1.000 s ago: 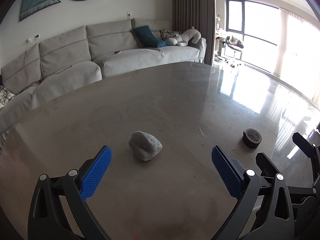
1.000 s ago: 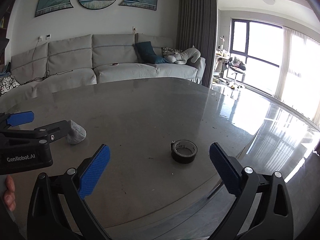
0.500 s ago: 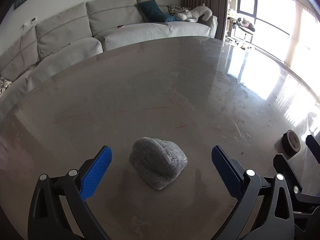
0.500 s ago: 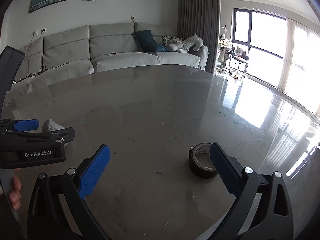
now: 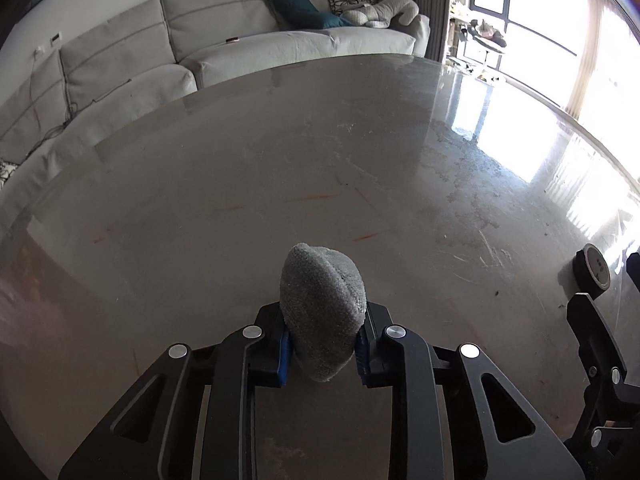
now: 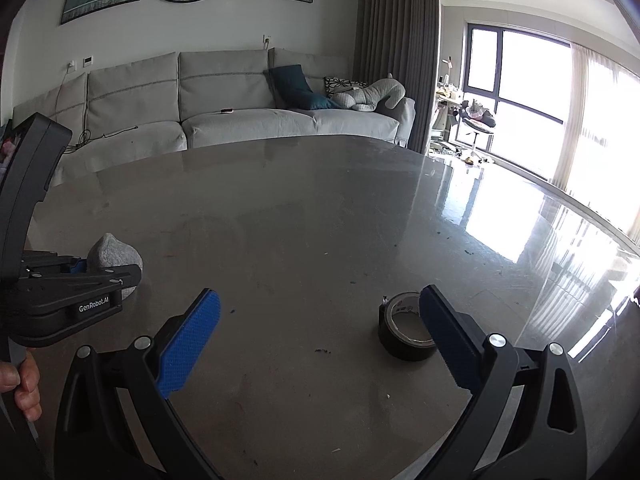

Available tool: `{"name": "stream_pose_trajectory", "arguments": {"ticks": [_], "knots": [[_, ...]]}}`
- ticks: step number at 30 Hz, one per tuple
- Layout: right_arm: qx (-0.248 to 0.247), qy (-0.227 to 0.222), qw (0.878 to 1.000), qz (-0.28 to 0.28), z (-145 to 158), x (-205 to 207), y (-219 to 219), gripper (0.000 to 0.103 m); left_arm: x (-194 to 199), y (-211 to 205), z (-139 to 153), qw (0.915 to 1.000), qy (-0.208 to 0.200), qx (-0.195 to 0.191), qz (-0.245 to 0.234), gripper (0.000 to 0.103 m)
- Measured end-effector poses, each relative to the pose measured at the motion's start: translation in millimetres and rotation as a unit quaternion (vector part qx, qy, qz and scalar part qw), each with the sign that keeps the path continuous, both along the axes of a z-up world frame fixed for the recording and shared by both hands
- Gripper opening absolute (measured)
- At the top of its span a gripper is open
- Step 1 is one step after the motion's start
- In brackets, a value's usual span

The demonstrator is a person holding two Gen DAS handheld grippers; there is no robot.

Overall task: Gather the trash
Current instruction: 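Grasp the grey knit cap with the left tool while the right tool grasps the black tape roll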

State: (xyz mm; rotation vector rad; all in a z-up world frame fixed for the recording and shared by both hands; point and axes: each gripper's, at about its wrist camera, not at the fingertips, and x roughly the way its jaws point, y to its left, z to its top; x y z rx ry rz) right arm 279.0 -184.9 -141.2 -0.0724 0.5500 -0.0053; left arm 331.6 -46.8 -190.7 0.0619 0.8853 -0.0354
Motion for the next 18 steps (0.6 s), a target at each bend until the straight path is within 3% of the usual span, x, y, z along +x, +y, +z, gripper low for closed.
{"name": "stream_pose_trajectory", "arguments": {"ticks": [7, 18], "knots": [[0.001, 0.008, 1.0, -0.005, -4.9, 5.9, -1.5, 0.099, -16.6, -13.1, 21.3, 0.9991, -0.037, 0.008, -0.017, 0.02], [-0.003, 0.009, 1.0, -0.019, -13.1, 19.6, -15.1, 0.099, -29.7, -43.3, 43.1, 0.9973, -0.059, 0.003, -0.043, 0.02]]}}
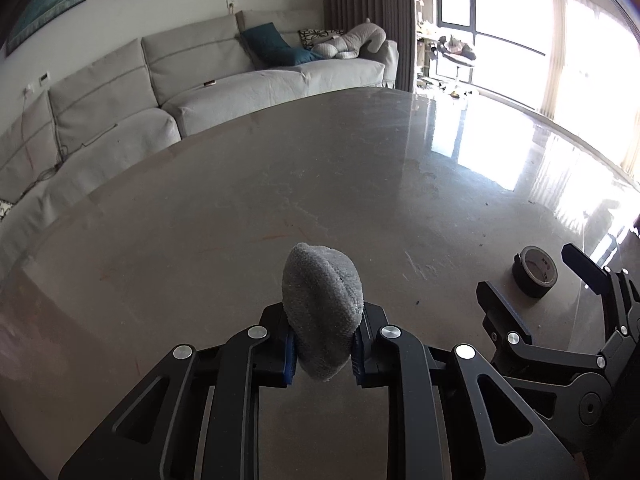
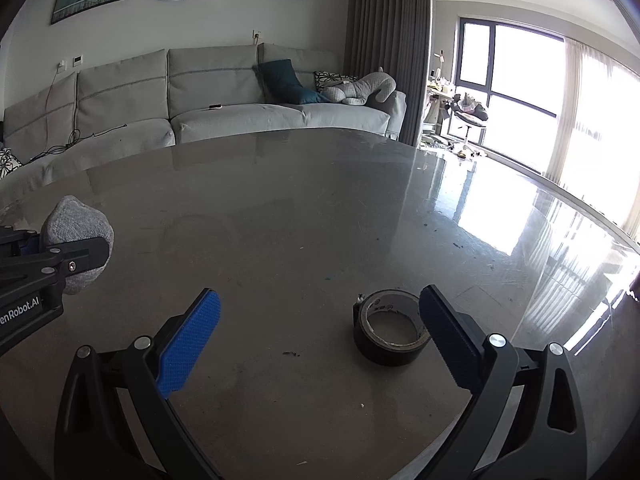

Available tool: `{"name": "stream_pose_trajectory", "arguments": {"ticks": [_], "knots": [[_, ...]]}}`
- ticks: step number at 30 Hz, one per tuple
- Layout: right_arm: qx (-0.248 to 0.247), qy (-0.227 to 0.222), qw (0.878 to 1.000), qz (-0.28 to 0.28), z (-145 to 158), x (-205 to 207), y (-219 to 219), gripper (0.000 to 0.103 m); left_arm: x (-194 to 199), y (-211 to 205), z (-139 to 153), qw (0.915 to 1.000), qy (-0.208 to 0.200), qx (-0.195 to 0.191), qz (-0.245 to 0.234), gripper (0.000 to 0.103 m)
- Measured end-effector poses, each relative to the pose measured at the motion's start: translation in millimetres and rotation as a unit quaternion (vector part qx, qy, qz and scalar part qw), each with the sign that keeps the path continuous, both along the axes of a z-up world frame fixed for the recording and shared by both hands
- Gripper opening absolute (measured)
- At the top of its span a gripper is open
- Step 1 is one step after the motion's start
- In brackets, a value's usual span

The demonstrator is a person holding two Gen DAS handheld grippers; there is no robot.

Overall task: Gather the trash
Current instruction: 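Grasp the grey knit cap with the left tool while the right tool grasps the black tape roll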

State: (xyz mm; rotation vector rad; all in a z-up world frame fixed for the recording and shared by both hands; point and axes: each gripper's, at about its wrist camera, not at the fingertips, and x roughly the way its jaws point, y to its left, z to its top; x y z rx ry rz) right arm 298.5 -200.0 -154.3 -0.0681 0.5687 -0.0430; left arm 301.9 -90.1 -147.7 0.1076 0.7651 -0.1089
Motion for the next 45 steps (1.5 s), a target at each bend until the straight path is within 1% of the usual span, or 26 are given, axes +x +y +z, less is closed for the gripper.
{"name": "stream_pose_trajectory", "arguments": {"ticks": [4, 6, 9, 10, 14, 16, 18, 20, 22, 24, 26, 27, 28, 30, 35, 36, 37, 39, 40, 42, 45], "knots": [[0.017, 0.014, 1.0, 0.002, -6.6, 7.9, -7.5, 0.098, 2.1, -11.0, -1.1, 1.0, 0.0, 0.006, -0.003, 0.02], [0.023, 0.021, 1.0, -0.001, -11.7, 8.6, -12.1, 0.092, 2.8, -14.2, -2.3, 1.0, 0.0, 0.008, -0.004, 0.02], [0.028, 0.045, 0.999, -0.004, -20.8, 13.9, -18.6, 0.073, -0.7, -21.0, -3.4, 0.9999, 0.001, 0.008, -0.006, 0.02], [0.026, 0.043, 0.999, -0.004, -21.9, 13.5, -19.7, 0.071, -0.9, -21.2, -4.3, 0.9999, 0.001, 0.009, -0.007, 0.02], [0.016, 0.045, 0.999, -0.003, -23.9, 11.6, -19.3, 0.071, -3.0, -25.8, -6.5, 0.9999, 0.003, 0.009, -0.013, 0.02], [0.008, 0.044, 0.999, -0.005, -25.3, 9.5, -18.2, 0.066, -2.2, -27.0, -6.9, 0.9999, 0.005, 0.007, -0.015, 0.02], [-0.006, 0.041, 0.999, -0.012, -28.0, 7.2, -16.7, 0.059, -3.3, -28.1, -6.2, 0.9999, 0.004, 0.005, -0.015, 0.02], [-0.02, 0.038, 0.999, -0.014, -30.1, 4.3, -15.8, 0.054, -4.1, -28.8, -6.2, 0.9999, 0.004, 0.005, -0.015, 0.02], [-0.031, 0.034, 0.999, -0.011, -32.3, 2.5, -15.4, 0.054, -4.2, -29.2, -6.6, 0.9999, 0.004, 0.005, -0.015, 0.02], [-0.04, 0.027, 0.999, -0.015, -34.4, 0.3, -14.6, 0.057, -5.0, -29.3, -7.0, 0.9999, 0.005, 0.003, -0.015, 0.02], [-0.038, 0.024, 0.999, -0.023, -35.8, 0.4, -17.1, 0.065, -6.0, -30.7, -7.3, 0.9999, 0.007, 0.003, -0.015, 0.02], [-0.037, 0.024, 0.999, -0.028, -36.6, -0.7, -18.9, 0.071, -6.1, -30.6, -7.6, 0.9998, 0.008, 0.002, -0.015, 0.02], [-0.042, 0.023, 0.998, -0.032, -36.8, -1.3, -19.1, 0.073, -6.5, -31.3, -7.3, 0.9998, 0.008, 0.002, -0.016, 0.02], [-0.049, 0.019, 0.998, -0.034, -36.1, -2.1, -20.4, 0.073, -6.1, -30.8, -6.9, 0.9998, 0.007, 0.002, -0.016, 0.02], [-0.041, 0.023, 0.998, -0.032, -37.2, -1.1, -26.0, 0.073, 0.5, -25.5, -4.2, 0.9999, 0.007, -0.001, -0.014, 0.02], [-0.043, 0.023, 0.998, -0.033, -37.5, -1.5, -26.6, 0.067, 1.1, -25.0, -4.4, 0.9998, 0.009, -0.003, -0.015, 0.02], [-0.043, 0.023, 0.998, -0.032, -37.6, -1.6, -27.6, 0.064, 1.2, -25.0, -4.9, 0.9998, 0.01, -0.003, -0.015, 0.02], [-0.054, 0.021, 0.998, -0.04, -37.4, -1.4, -29.3, 0.052, 1.3, -23.9, -5.1, 0.9998, 0.009, -0.002, -0.016, 0.02], [-0.057, 0.021, 0.997, -0.042, -37.2, -0.9, -29.9, 0.049, 1.4, -24.2, -4.6, 0.9998, 0.008, -0.002, -0.017, 0.02], [-0.064, 0.017, 0.997, -0.049, -36.9, -1.5, -32.4, 0.038, 1.4, -24.2, -4.4, 0.9998, 0.009, -0.003, -0.016, 0.02], [-0.083, 0.013, 0.995, -0.052, -39.5, -3.2, -32.6, 0.034, 1.1, -24.3, -4.9, 0.9998, 0.01, -0.003, -0.018, 0.02]]}}
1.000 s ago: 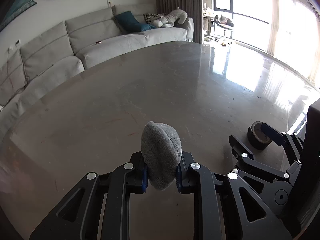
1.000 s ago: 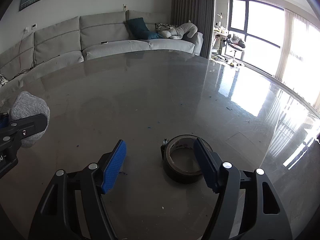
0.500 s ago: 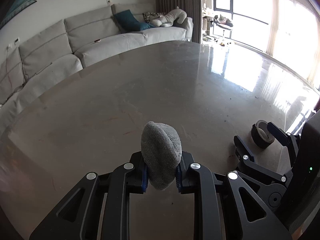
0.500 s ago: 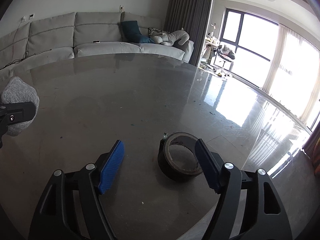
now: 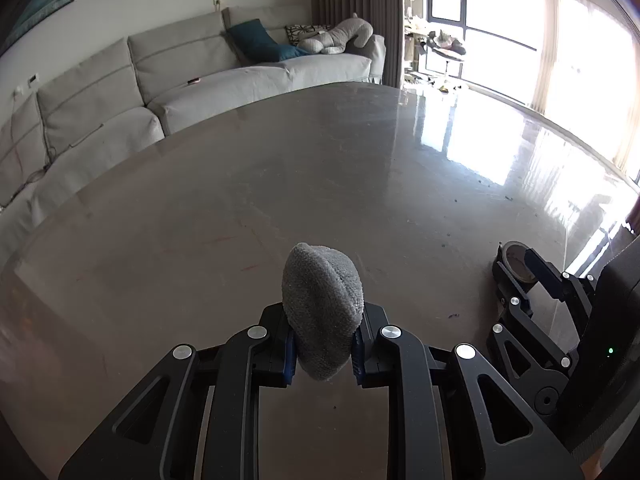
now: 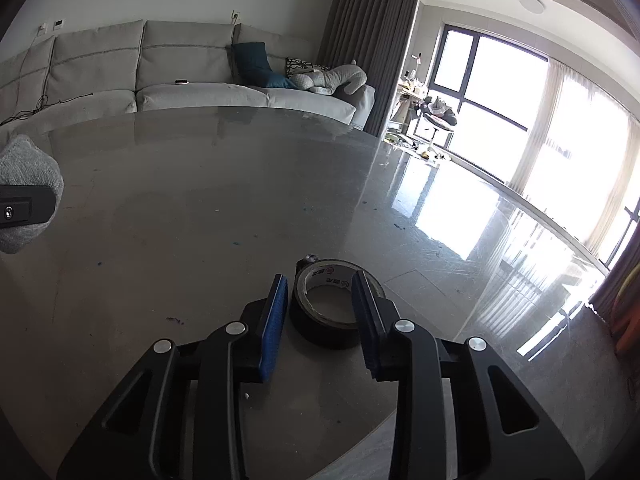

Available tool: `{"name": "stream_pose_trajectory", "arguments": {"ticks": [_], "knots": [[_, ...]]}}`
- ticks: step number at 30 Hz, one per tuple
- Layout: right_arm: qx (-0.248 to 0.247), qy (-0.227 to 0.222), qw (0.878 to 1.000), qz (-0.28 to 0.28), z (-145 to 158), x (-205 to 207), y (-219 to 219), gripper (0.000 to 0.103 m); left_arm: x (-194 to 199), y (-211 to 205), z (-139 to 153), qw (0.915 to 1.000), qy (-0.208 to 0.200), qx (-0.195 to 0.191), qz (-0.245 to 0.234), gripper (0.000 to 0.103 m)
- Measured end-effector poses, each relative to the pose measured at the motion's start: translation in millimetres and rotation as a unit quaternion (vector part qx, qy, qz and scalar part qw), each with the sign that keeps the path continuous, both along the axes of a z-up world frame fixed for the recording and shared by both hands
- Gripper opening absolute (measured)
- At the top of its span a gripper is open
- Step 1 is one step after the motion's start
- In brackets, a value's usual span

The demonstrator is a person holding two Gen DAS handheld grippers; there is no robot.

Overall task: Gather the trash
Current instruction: 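Grasp the grey knit cap with the left tool while the right tool grasps the black tape roll, then carry the cap and tape roll to the white bin and release both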

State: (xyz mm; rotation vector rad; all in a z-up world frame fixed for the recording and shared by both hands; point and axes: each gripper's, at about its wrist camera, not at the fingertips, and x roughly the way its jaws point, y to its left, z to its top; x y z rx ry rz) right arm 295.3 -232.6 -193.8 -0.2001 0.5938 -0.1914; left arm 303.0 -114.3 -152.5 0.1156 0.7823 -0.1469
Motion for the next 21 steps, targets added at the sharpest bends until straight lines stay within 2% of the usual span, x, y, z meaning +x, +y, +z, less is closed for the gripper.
{"name": "stream_pose_trajectory", "arguments": {"ticks": [5, 7, 21], "knots": [[-0.011, -0.005, 1.0, 0.001, -3.2, -2.2, 2.1, 0.031, -0.6, -1.3, 1.8, 1.0, -0.001, 0.001, -0.002, 0.02], [-0.014, -0.005, 1.0, 0.002, -2.0, 2.2, 3.5, 0.014, 0.3, -0.4, 2.7, 1.0, -0.003, 0.003, -0.002, 0.02], [-0.02, -0.008, 0.999, 0.026, 1.5, -2.0, 11.4, 0.014, -2.3, -0.6, 6.3, 1.0, -0.007, 0.003, -0.001, 0.02]]}}
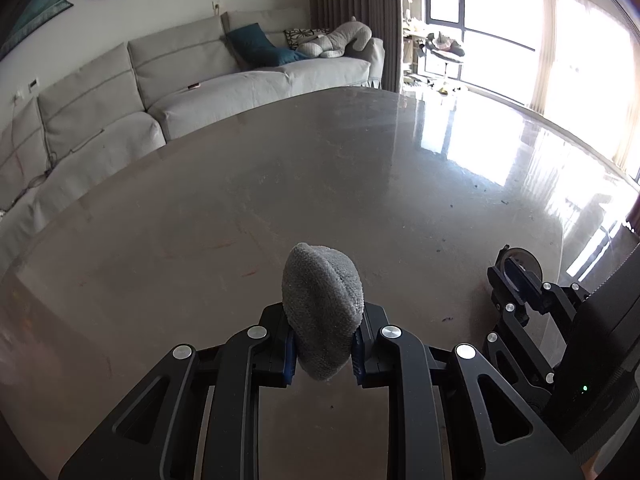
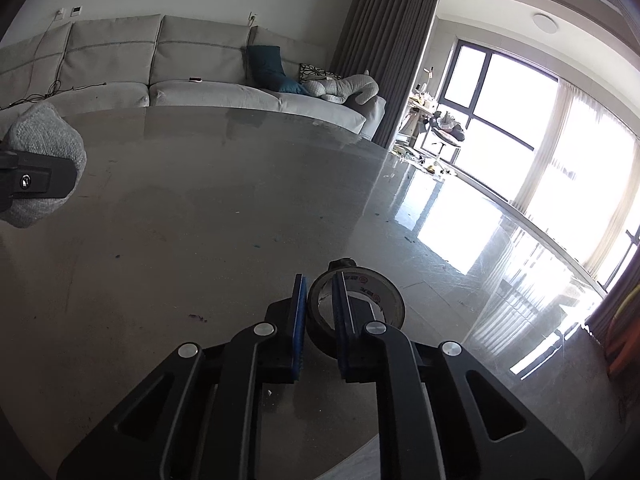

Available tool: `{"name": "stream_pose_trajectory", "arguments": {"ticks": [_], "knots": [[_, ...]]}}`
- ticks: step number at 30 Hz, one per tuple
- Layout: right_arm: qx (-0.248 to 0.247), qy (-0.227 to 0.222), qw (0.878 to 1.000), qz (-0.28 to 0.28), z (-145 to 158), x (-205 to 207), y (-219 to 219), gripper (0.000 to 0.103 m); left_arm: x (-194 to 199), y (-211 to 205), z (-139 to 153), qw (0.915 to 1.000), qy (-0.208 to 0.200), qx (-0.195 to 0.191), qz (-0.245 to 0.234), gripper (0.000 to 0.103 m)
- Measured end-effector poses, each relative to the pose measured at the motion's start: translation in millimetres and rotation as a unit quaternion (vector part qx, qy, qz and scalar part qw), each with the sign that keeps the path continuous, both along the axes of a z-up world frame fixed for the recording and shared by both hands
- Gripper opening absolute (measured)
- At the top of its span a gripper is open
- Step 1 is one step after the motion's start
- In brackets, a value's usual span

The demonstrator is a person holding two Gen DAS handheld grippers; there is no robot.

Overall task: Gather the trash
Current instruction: 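Carry the cap and tape roll to the white bin and release both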

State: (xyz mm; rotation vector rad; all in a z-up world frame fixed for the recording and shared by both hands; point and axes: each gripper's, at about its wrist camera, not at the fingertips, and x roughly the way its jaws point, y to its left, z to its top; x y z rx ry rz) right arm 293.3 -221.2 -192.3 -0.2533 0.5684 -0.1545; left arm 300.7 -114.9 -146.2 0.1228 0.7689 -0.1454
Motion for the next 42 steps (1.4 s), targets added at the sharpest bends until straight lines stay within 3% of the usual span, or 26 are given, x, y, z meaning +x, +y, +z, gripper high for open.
{"name": "stream_pose_trajectory", "arguments": {"ticks": [8, 16, 23, 31, 42], "knots": [[0.019, -0.039, 0.999, 0.013, 42.6, -22.2, -1.9, 0.014, -8.0, 3.2, 8.3, 0.9999, -0.003, -0.01, 0.001, 0.02], [0.03, -0.066, 0.997, 0.012, 86.2, -91.4, -22.4, 0.014, -54.6, -10.5, 25.0, 0.9991, -0.014, -0.022, -0.033, 0.02], [0.041, -0.044, 0.998, -0.028, 82.0, -177.8, -53.7, 0.014, -117.9, -52.1, 16.5, 0.9943, -0.004, -0.035, -0.1, 0.021], [0.061, -0.024, 0.994, -0.092, 69.4, -251.0, -91.0, 0.014, -196.4, -112.1, -21.3, 0.9809, 0.043, -0.04, -0.185, 0.021], [0.075, -0.019, 0.987, -0.141, 57.4, -286.4, -122.6, 0.014, -253.8, -164.5, -46.8, 0.9635, 0.073, -0.017, -0.257, 0.021]]}}
